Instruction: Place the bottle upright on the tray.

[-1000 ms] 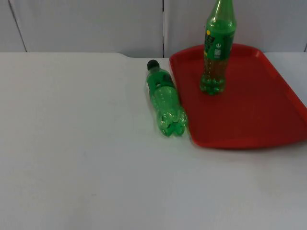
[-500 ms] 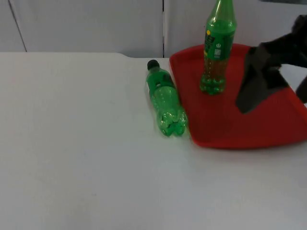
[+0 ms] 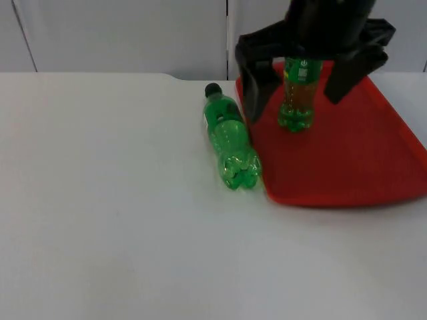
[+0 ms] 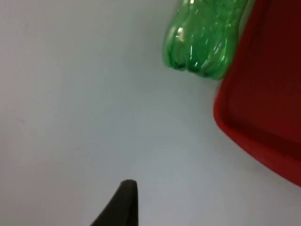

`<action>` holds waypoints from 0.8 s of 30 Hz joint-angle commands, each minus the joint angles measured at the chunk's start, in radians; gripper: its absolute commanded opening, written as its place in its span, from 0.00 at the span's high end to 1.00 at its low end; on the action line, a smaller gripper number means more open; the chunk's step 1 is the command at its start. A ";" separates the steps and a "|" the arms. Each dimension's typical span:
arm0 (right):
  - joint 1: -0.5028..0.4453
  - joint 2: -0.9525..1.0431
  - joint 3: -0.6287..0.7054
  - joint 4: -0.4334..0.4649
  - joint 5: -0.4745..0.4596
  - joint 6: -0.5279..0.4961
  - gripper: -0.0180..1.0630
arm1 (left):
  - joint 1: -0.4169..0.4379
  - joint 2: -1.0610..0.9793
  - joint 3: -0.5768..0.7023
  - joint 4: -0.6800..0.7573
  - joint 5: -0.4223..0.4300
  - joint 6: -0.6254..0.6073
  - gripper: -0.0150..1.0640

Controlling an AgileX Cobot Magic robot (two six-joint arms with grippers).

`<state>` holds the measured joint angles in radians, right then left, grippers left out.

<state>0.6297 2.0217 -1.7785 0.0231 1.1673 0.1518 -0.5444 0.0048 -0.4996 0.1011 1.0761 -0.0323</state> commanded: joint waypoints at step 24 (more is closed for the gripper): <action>-0.060 0.519 -0.621 -0.011 0.054 0.124 0.02 | -0.003 -0.005 0.006 0.007 -0.001 -0.001 0.01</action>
<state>0.5788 2.5317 -2.3852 0.0089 1.2115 0.2574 -0.5444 0.0048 -0.4996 0.1011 1.0761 -0.0323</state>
